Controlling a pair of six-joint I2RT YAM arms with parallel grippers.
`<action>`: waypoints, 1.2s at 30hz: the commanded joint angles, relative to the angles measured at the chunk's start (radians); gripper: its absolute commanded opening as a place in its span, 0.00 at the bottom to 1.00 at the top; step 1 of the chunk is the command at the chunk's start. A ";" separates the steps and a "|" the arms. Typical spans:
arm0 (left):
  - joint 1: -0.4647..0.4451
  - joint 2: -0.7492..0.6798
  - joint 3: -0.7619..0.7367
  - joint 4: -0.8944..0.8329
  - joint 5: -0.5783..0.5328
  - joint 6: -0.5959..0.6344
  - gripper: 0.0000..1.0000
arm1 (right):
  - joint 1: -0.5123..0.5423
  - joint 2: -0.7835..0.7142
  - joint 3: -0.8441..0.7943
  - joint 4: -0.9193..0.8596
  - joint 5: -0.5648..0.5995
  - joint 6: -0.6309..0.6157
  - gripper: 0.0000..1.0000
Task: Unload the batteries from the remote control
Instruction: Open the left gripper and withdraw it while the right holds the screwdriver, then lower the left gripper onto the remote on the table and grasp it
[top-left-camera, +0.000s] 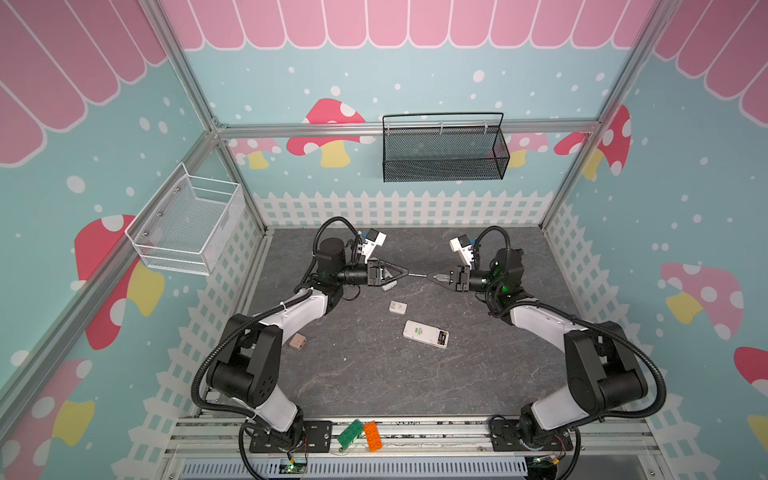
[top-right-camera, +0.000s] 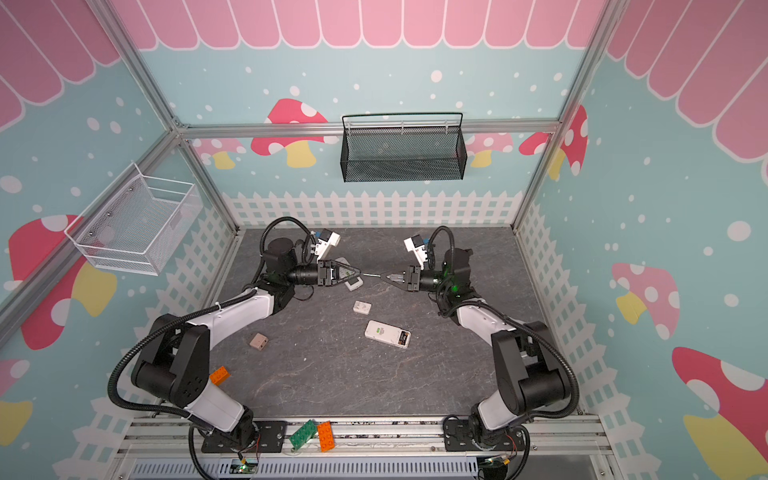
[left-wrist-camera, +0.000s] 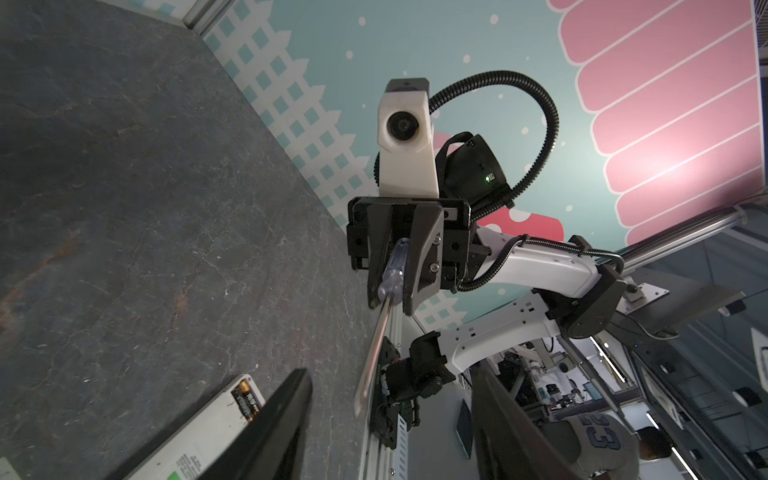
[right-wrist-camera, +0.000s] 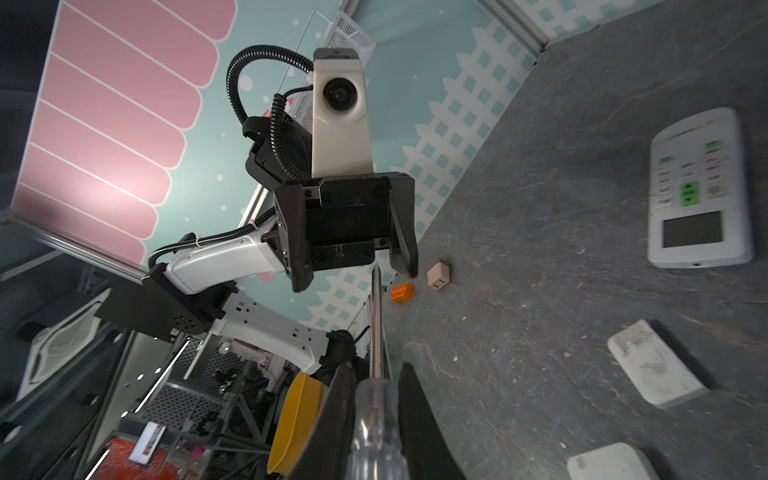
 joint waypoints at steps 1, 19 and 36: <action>0.031 -0.016 0.086 -0.219 0.040 0.177 0.79 | -0.056 -0.120 0.036 -0.331 -0.006 -0.303 0.02; -0.139 0.096 0.637 -1.415 -0.478 1.336 0.93 | -0.167 -0.528 0.057 -1.022 0.442 -1.084 0.00; -0.399 0.213 0.457 -1.448 -0.750 1.917 0.97 | -0.165 -0.979 -0.357 -0.906 0.660 -1.253 0.00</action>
